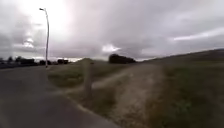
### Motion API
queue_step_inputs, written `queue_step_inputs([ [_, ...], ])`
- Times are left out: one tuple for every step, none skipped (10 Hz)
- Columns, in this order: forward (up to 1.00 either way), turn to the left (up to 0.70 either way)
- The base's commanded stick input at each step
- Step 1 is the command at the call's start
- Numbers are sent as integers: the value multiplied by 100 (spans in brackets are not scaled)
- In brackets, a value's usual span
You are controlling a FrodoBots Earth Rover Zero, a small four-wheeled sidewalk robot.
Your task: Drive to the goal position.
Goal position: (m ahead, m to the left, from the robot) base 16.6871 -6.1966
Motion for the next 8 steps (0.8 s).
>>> queue_step_inputs([
  [50, -50],
  [50, -50],
  [50, -50],
  [50, -50],
  [50, -50],
  [50, -50],
  [50, -50],
  [50, -50],
])
